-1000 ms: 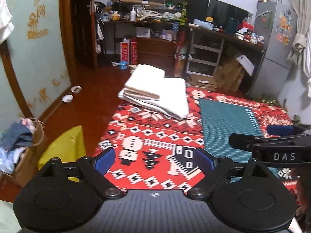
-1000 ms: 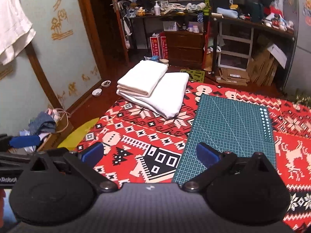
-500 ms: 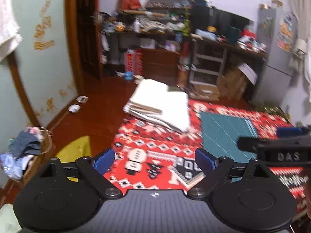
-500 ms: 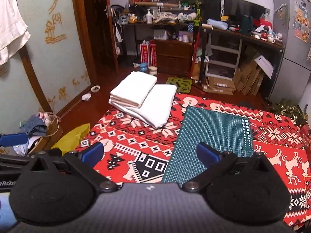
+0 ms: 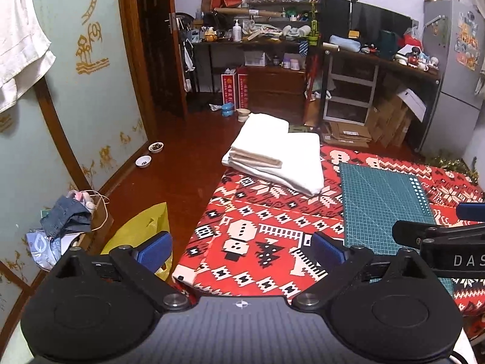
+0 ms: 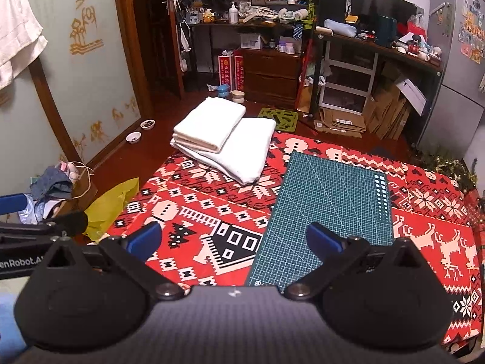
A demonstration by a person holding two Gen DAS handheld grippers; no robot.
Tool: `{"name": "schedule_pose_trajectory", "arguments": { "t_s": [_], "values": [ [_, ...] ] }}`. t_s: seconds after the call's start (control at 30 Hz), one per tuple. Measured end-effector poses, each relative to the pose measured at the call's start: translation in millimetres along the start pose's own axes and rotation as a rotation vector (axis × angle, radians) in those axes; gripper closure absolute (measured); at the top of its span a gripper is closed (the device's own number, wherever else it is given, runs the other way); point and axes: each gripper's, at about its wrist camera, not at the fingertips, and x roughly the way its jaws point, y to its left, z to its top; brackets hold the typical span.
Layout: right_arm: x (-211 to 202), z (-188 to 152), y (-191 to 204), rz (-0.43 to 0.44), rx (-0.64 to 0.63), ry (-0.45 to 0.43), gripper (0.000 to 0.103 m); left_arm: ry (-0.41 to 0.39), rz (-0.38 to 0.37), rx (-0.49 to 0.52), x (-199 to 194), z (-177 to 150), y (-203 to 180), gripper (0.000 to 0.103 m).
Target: Fold clothes
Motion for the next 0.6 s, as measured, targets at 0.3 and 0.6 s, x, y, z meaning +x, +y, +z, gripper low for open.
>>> {"name": "schedule_pose_trajectory", "arguments": {
  "t_s": [0.3,0.6],
  "values": [
    [-2.5,-4.0,0.9,0.012,0.001,-0.003,0.000,-0.004,0.016,0.011,-4.2,0.6,-3.7,0.004],
    [-8.4,-3.3,-0.2,0.016,0.010,-0.013,0.000,0.001,0.013,0.003,-6.3,1.1,-5.0,0.004]
  ]
}}
